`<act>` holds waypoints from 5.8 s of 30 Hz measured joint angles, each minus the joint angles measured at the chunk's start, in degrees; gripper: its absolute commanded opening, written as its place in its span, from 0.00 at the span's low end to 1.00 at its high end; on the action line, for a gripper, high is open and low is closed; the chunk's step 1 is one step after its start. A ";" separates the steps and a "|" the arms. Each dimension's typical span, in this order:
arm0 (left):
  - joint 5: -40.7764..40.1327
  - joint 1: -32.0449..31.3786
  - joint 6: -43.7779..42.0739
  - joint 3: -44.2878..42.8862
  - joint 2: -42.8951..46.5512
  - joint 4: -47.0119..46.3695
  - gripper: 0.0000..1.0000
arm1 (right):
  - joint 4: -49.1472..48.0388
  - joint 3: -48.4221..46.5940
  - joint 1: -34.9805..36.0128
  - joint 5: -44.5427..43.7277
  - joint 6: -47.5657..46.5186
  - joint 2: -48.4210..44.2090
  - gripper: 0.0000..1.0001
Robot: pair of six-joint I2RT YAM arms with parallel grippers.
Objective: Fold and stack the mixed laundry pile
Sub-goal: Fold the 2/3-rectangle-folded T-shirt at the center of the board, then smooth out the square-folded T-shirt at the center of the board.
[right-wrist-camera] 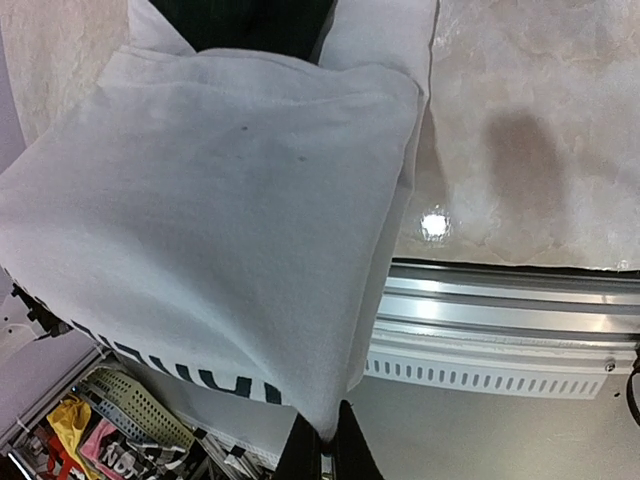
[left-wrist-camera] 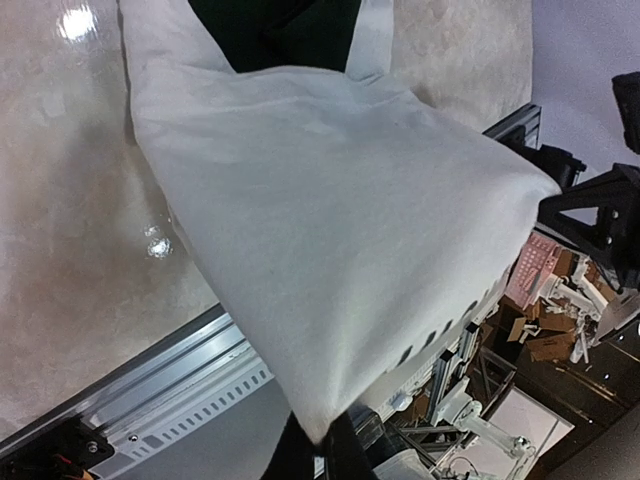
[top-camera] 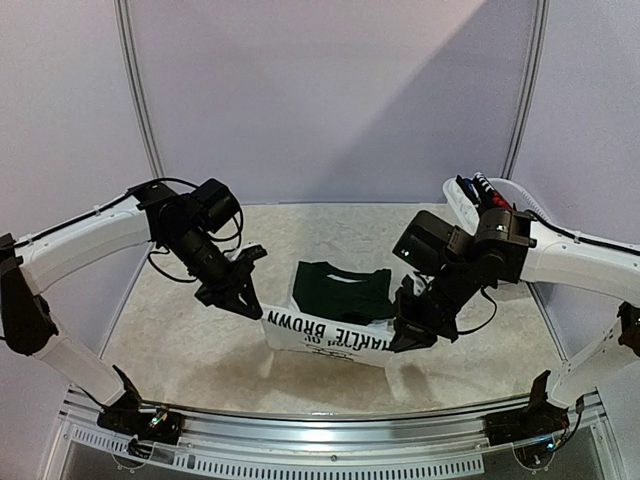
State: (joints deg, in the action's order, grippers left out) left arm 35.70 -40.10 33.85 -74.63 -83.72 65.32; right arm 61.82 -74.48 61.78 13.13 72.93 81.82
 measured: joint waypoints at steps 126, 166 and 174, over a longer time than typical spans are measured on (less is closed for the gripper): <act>-5.16 3.26 -21.24 -8.35 -31.89 -15.72 0.05 | -26.32 -28.72 -25.35 13.18 -31.76 51.78 0.06; -6.05 -0.15 -14.80 -18.75 -33.48 -15.17 0.10 | -24.55 -9.14 -14.69 9.44 -30.51 28.30 0.08; -5.90 -3.21 -13.62 -19.93 -39.65 -16.13 0.09 | -27.82 -2.64 -14.34 6.95 -27.93 30.18 0.05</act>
State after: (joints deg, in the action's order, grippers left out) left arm 29.80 -43.31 20.23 -94.56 -123.37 49.19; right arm 34.00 -77.12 47.44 20.08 44.99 112.01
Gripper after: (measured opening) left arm 0.097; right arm 0.060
